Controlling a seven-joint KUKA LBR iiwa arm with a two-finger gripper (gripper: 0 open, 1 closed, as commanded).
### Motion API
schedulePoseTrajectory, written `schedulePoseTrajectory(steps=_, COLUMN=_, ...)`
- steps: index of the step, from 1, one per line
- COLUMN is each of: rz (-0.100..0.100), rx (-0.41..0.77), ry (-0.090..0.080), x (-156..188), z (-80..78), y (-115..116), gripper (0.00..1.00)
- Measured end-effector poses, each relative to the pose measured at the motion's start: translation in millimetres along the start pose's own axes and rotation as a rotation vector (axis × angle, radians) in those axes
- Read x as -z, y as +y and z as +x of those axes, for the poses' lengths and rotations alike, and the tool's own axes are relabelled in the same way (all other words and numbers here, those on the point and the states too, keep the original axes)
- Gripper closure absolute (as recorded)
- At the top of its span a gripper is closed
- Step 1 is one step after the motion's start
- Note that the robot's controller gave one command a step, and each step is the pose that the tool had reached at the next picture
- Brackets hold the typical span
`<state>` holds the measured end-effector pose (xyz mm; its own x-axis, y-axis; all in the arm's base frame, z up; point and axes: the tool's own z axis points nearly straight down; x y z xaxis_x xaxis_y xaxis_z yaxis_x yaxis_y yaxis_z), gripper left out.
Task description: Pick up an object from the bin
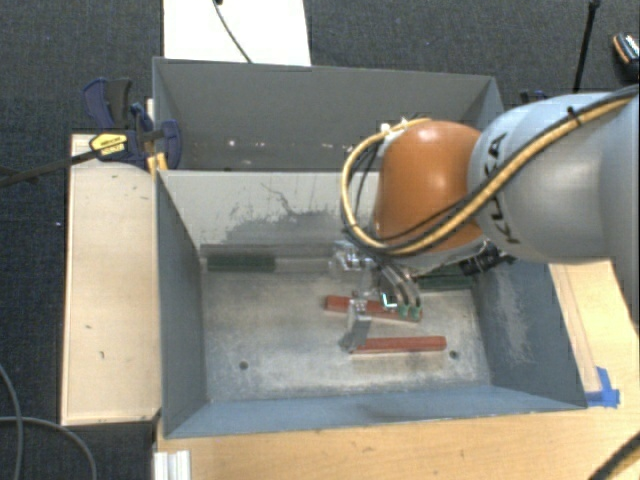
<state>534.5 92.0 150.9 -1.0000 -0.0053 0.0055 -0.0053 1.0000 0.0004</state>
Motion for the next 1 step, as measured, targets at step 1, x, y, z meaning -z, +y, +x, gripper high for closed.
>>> schedulePoseTrajectory(steps=1, rz=0.002, rx=0.370, ry=-0.007, x=-74.4, z=-49.2, y=-34.8, gripper=0.00)
